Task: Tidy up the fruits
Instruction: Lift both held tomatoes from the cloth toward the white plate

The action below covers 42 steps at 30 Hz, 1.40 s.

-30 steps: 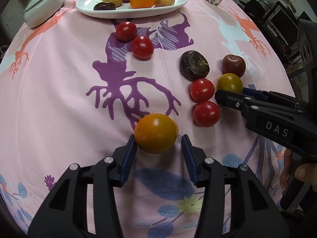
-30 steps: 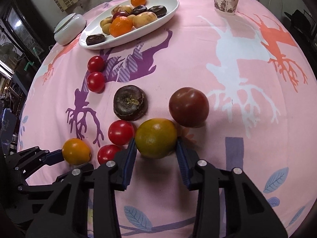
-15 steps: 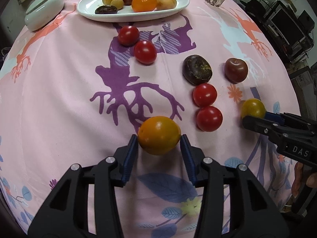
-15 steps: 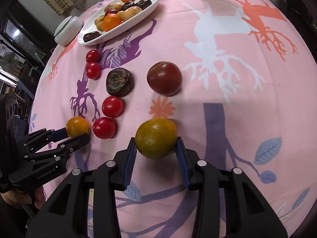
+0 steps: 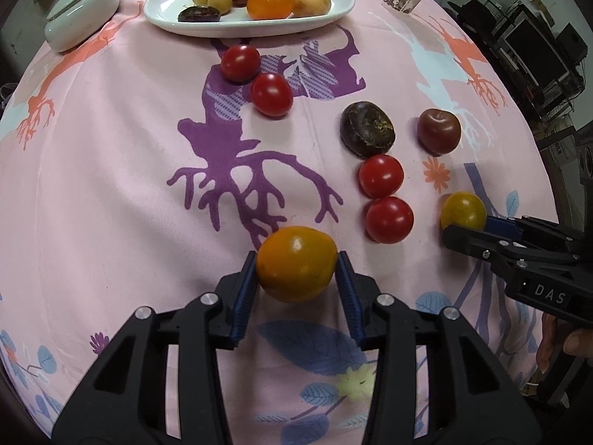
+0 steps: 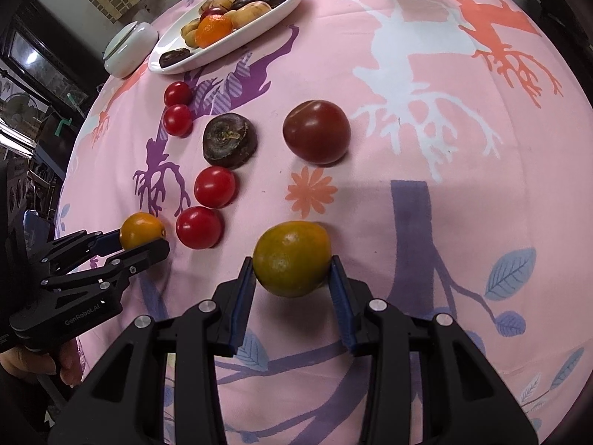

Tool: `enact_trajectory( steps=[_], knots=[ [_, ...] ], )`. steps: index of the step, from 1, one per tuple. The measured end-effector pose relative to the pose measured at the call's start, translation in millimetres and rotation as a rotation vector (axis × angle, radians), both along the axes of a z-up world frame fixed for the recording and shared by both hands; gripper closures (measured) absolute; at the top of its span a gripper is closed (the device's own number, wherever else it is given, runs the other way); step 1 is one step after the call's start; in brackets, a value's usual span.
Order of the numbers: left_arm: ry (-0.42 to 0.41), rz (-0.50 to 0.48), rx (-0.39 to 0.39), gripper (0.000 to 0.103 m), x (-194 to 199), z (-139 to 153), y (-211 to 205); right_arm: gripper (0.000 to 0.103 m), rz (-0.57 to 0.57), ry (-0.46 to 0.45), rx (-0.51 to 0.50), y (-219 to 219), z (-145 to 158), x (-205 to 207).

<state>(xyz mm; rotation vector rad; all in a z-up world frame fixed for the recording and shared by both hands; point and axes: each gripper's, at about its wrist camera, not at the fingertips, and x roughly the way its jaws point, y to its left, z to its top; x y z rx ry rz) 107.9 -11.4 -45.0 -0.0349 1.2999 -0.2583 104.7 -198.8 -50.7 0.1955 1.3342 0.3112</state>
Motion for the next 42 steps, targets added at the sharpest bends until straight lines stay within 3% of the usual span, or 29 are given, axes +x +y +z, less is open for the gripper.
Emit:
enact_trajectory(
  steps=[6,12,15,19,22,26,36,42],
  knots=[
    [-0.011,0.011,0.001,0.060,-3,7,6,0.063,0.000,-0.001,-0.001,-1,1,0],
    [-0.002,0.024,0.017,0.060,-5,-4,10,0.061,0.030,-0.033,-0.050,6,1,-1],
    [-0.009,0.016,0.034,0.060,-6,-5,8,0.052,0.032,-0.045,-0.056,11,1,-1],
    [-0.007,0.020,0.030,0.059,-6,-5,8,0.050,0.029,-0.058,-0.083,17,1,1],
    [-0.006,0.020,0.028,0.059,-6,-4,8,0.051,0.045,-0.067,-0.105,19,1,2],
    [-0.014,0.021,0.022,0.060,-7,-4,9,0.061,0.058,-0.079,-0.146,19,2,1],
    [-0.045,0.035,0.003,0.061,-5,14,13,0.061,0.039,-0.111,-0.101,9,22,1],
    [-0.035,0.054,-0.001,0.061,-1,14,19,0.061,0.059,-0.113,-0.128,7,24,2]
  ],
)
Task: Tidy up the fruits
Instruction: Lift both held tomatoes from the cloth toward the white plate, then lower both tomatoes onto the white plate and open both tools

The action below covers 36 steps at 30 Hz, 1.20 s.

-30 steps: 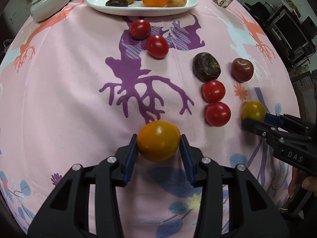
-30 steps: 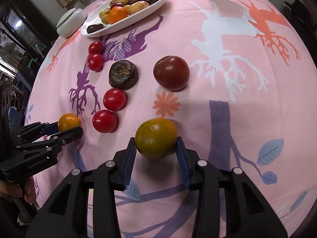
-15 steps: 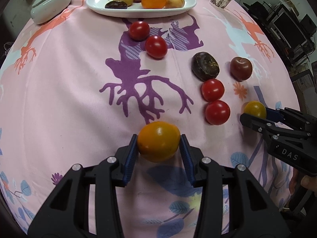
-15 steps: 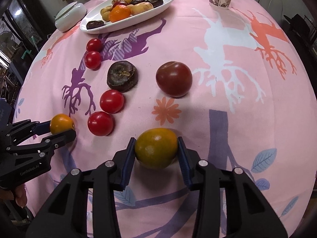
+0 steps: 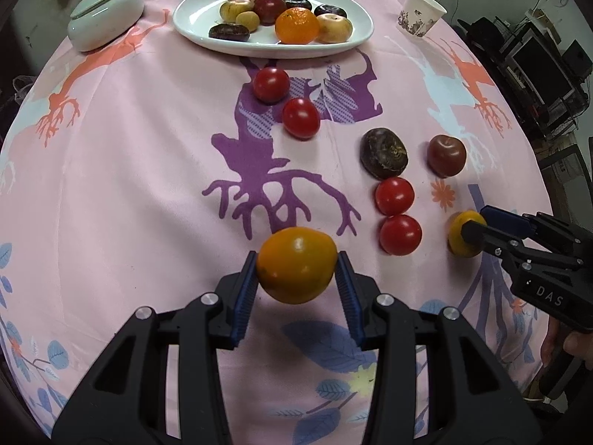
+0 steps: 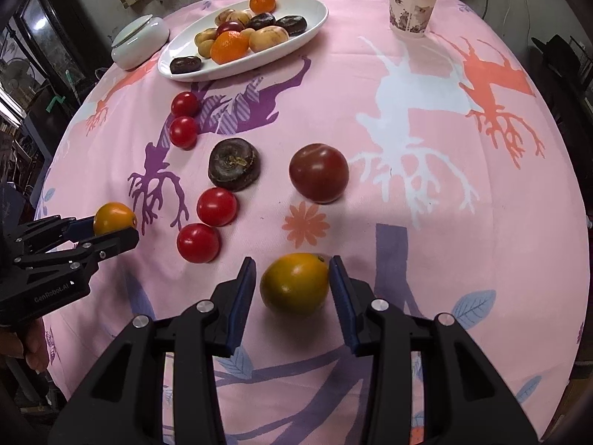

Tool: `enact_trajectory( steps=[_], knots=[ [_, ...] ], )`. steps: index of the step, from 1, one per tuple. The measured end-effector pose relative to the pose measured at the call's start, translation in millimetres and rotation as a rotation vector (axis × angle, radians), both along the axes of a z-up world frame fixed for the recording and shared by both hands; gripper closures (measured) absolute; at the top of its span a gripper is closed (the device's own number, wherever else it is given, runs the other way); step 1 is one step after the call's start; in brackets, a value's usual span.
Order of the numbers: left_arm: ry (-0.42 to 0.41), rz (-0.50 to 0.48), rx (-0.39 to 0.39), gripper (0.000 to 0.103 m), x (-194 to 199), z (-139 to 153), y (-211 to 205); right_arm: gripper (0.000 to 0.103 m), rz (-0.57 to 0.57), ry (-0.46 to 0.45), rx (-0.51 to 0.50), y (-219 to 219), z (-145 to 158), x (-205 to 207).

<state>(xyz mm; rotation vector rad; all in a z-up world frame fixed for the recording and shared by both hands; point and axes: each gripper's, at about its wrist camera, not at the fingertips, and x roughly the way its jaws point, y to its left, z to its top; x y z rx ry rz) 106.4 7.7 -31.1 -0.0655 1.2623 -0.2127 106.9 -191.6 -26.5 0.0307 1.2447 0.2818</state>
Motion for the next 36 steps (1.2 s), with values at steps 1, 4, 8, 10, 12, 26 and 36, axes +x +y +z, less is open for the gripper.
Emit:
enact_trajectory(
  steps=[1,4,8,10,12,26,36],
  knots=[
    [0.009,0.003,-0.003,0.061,-1,-3,1,0.059,-0.006,-0.001,0.005,-2,-1,-2],
    [0.039,0.003,-0.006,0.061,-3,-11,-1,0.053,0.012,0.024,-0.022,-1,-11,-7],
    [0.045,-0.008,-0.006,0.061,-3,-14,-5,0.058,0.003,0.023,-0.032,0,-22,-11],
    [0.047,-0.011,-0.002,0.061,-3,-15,-6,0.063,0.017,0.015,-0.045,4,-21,-11],
    [0.048,-0.007,-0.003,0.061,-2,-15,-5,0.063,0.018,0.013,-0.043,4,-19,-9],
    [-0.090,0.004,-0.033,0.061,37,41,3,0.063,0.033,-0.117,0.045,12,38,30],
    [-0.203,0.045,-0.002,0.061,138,70,13,0.062,0.045,-0.237,0.130,49,72,128]
  ],
)
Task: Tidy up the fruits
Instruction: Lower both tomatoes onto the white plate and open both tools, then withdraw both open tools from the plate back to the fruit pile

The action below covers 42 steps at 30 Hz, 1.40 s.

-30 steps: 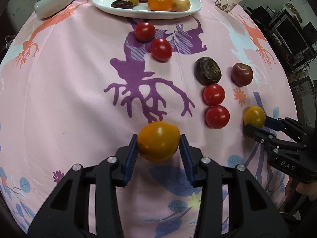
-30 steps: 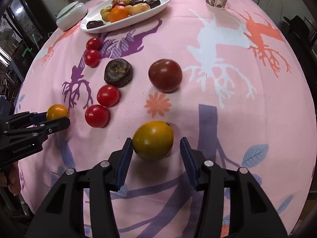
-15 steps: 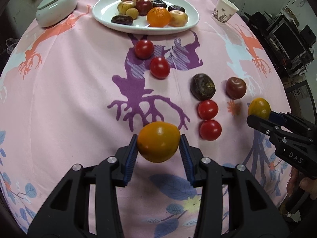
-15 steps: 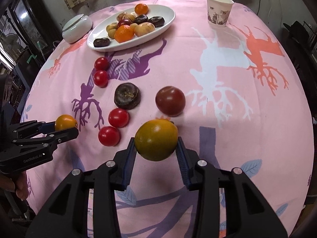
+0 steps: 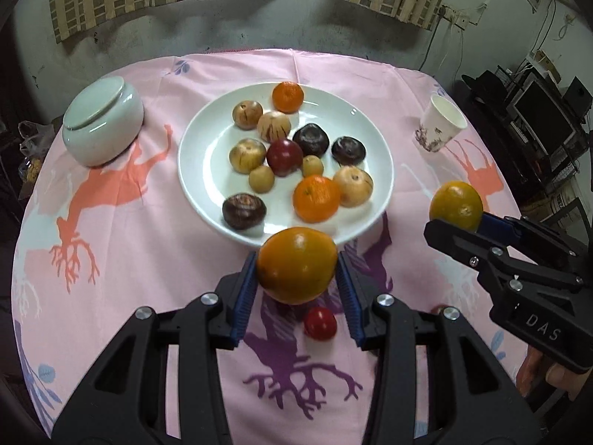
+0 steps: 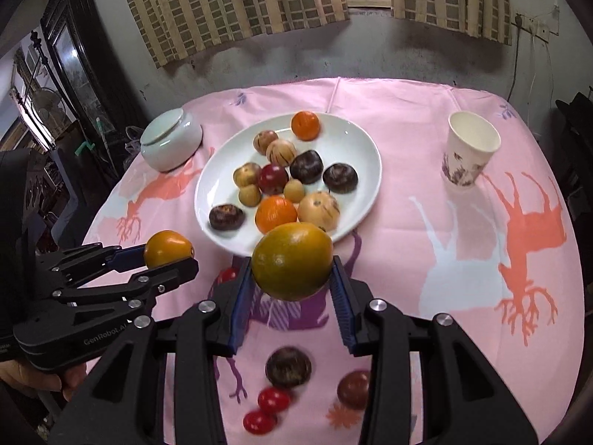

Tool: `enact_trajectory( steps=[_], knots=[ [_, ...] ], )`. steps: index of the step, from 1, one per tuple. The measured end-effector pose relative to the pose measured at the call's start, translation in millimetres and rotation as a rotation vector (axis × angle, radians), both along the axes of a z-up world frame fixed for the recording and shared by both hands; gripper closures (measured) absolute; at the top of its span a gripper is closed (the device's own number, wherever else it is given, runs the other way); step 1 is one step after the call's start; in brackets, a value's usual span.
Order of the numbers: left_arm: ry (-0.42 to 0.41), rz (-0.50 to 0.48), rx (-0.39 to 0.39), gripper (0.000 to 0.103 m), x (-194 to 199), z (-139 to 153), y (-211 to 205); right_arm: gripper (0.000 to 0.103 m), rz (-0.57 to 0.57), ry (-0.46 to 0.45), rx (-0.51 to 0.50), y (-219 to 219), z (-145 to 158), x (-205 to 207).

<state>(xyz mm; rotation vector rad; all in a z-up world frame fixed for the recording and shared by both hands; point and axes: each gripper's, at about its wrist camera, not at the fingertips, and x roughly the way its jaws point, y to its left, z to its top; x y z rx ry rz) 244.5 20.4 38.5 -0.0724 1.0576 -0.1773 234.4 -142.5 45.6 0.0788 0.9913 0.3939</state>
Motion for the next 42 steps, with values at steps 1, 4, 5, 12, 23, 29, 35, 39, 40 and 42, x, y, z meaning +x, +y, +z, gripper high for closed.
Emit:
enact_trajectory(
  steps=[1,4,5,12,23,29,35,39,40,42],
  knots=[
    [0.000,0.008,0.002,0.061,9,-2,1,0.062,-0.009,0.007,0.013,3,-3,12],
    [0.014,0.030,0.010,0.061,35,-15,5,0.062,-0.035,0.042,0.056,10,-14,44],
    [0.025,0.039,0.009,0.061,43,-20,6,0.062,-0.043,0.053,0.064,13,-19,53],
    [0.053,0.076,0.029,0.060,72,-43,6,0.061,-0.108,0.130,0.134,21,-50,98],
    [0.002,0.090,0.086,0.030,51,-22,0,0.046,-0.126,0.090,0.101,14,-42,87],
    [0.013,0.079,0.101,0.026,4,-19,-6,0.038,-0.101,0.046,0.055,-3,-28,46],
    [0.069,0.068,0.103,0.026,-48,-33,-17,0.038,-0.134,0.099,0.016,-28,-39,-7],
    [0.111,0.066,0.115,0.026,-73,-41,-21,0.038,-0.144,0.144,0.002,-43,-50,-42],
    [0.119,0.068,0.115,0.026,-78,-42,-21,0.038,-0.148,0.154,0.000,-46,-51,-50],
    [0.129,0.073,0.116,0.024,-88,-43,-21,0.038,-0.156,0.166,-0.004,-52,-54,-63]
  ],
)
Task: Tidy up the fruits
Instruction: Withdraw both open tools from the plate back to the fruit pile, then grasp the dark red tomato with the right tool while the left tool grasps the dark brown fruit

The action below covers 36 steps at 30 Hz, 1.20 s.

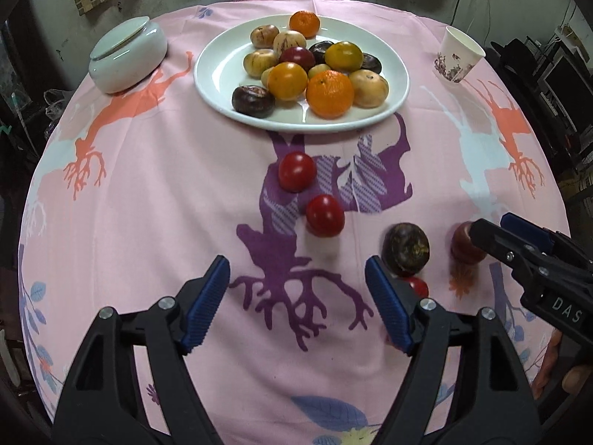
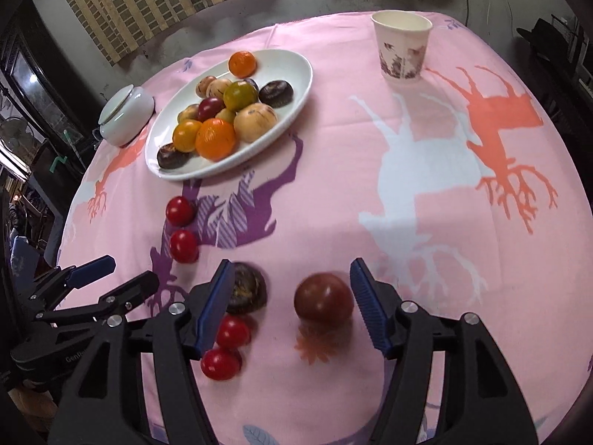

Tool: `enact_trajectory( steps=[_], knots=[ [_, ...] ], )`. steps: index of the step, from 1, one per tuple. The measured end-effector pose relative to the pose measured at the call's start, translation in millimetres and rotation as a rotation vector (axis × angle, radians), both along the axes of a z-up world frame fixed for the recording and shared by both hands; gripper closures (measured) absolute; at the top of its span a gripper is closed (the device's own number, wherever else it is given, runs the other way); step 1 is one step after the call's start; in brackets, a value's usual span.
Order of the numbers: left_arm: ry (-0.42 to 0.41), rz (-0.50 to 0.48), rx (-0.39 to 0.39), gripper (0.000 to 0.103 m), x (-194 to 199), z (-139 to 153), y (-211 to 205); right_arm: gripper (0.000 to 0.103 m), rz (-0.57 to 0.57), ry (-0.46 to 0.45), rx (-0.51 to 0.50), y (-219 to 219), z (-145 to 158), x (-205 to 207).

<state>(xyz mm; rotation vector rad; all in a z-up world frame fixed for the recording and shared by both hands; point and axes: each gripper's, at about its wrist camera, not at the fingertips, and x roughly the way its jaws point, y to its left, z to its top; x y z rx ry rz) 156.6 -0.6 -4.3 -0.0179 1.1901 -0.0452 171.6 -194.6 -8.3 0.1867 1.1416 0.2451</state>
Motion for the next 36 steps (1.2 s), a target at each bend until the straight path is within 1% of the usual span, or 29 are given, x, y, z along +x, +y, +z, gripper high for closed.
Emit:
enact_trajectory(
  steps=[1,4,7,9,10,12,17,22,24,31,35,36],
  knots=[
    [0.006,0.004,0.004,0.021,-5,-1,0,0.038,-0.004,0.004,-0.006,-4,-1,-7],
    [0.023,0.008,0.009,0.021,-17,-4,3,0.037,-0.013,0.013,-0.028,-13,-5,-25],
    [0.051,0.018,0.011,0.021,-28,-11,7,0.038,-0.028,0.043,-0.036,-24,-12,-40],
    [0.073,0.032,-0.006,0.021,-36,-16,11,0.038,-0.041,0.068,-0.037,-31,-18,-48],
    [0.088,0.036,-0.016,0.021,-39,-20,13,0.038,-0.045,0.078,-0.036,-33,-20,-51],
    [0.110,0.040,-0.010,0.021,-45,-26,15,0.038,-0.051,0.096,-0.035,-37,-25,-56],
    [0.142,0.045,-0.018,0.021,-53,-36,18,0.038,-0.048,0.127,-0.045,-36,-35,-63],
    [0.152,0.039,-0.027,0.021,-53,-39,17,0.038,-0.014,0.129,-0.041,-27,-39,-61],
    [0.159,0.037,-0.028,0.021,-53,-42,17,0.038,0.000,0.110,-0.051,-22,-37,-58],
    [0.179,0.028,-0.020,0.021,-51,-51,11,0.038,0.033,0.078,-0.119,-7,-41,-31],
    [0.177,0.020,-0.016,0.018,-50,-53,8,0.038,0.048,0.053,-0.135,-1,-41,-17],
    [0.177,0.018,-0.016,0.017,-50,-53,7,0.040,0.055,0.048,-0.145,1,-41,-13]
  ],
)
